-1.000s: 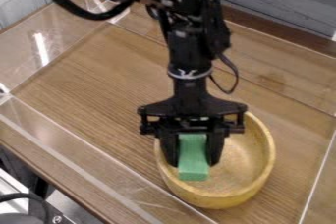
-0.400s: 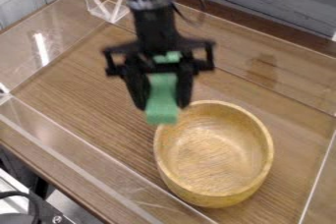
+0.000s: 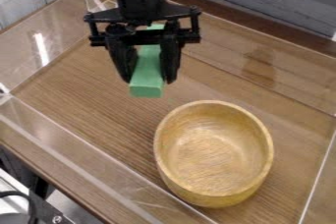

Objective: Remove the green block from inside the brown bowl and put it on the table

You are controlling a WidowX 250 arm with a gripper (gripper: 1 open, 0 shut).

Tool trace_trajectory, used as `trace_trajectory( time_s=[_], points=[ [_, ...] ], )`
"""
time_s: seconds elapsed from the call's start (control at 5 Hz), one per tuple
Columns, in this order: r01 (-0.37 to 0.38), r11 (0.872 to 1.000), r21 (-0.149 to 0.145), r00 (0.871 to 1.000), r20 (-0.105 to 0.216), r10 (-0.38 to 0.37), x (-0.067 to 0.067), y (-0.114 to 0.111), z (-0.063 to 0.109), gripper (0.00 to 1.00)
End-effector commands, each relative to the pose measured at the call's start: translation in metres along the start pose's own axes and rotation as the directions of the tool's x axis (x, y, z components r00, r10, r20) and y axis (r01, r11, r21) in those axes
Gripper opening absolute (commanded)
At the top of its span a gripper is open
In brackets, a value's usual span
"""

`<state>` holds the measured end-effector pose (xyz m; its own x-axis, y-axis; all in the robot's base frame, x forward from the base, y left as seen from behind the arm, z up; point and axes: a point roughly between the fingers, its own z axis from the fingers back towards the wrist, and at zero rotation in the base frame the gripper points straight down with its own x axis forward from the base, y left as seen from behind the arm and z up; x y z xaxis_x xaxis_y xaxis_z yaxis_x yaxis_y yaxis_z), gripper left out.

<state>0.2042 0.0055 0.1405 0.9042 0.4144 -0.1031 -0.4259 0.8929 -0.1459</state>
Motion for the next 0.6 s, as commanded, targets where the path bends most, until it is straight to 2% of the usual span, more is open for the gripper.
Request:
trace_trajectory(
  time_s=[0.0,0.2,0.4],
  points=[
    [0.1,0.995,0.007,0.994,0.037,-0.1,0.004,-0.001,0.006,0.0],
    [0.182,0.983,0.026,0.983,0.025,-0.182,0.002,-0.004,-0.001,0.0],
    [0.227,0.973,0.043,0.973,0.02,-0.228,-0.002,-0.011,-0.007,0.0]
  ],
)
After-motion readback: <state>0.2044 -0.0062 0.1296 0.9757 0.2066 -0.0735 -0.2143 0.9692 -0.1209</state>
